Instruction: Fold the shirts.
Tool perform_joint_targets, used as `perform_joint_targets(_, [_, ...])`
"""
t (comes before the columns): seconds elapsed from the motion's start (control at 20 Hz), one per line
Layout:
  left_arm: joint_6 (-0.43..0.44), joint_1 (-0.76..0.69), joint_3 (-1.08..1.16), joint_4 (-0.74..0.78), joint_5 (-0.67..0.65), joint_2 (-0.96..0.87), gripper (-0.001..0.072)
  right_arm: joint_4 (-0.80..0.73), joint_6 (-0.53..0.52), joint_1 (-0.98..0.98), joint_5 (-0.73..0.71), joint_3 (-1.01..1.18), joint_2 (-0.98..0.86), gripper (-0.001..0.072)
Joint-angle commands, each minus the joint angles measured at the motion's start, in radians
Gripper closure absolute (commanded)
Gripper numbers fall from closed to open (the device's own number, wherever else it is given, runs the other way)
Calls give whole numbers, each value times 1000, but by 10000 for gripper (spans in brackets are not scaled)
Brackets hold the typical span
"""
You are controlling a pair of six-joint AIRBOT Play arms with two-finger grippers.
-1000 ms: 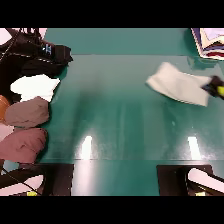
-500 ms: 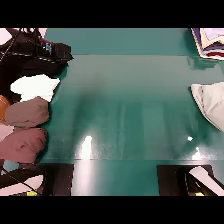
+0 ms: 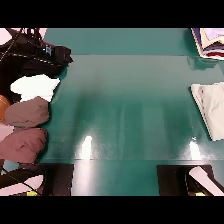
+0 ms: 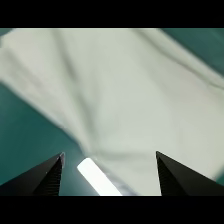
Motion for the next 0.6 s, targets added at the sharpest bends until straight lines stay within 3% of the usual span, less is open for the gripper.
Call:
perform_joint_targets(0.0, [1, 0, 0, -3, -47, 0, 678, 145, 0, 233, 72, 43, 0, 69])
perform_joint_targets(0.05, [1, 0, 0, -3, -48, 0, 678, 145, 0, 322, 70, 43, 0, 85])
perform_joint_targets(0.15, [1, 0, 0, -3, -29, 0, 678, 143, 0, 493, 51, 43, 0, 183])
perform_joint_targets(0.2, [1, 0, 0, -3, -19, 0, 678, 143, 0, 572, 37, 43, 0, 278])
perform_joint_targets(0.25, [1, 0, 0, -3, -6, 0, 678, 143, 0, 637, 26, 43, 0, 421])
perform_joint_targets(0.3, [1, 0, 0, -3, 4, 0, 678, 143, -1, 698, 16, 43, 0, 612])
perform_joint_targets(0.35, [1, 0, 0, -3, 14, 0, 678, 142, -2, 746, 11, 43, 0, 697])
perform_joint_targets(0.55, [1, 0, 0, -3, 30, 0, 678, 142, -2, 849, 8, 43, 0, 697])
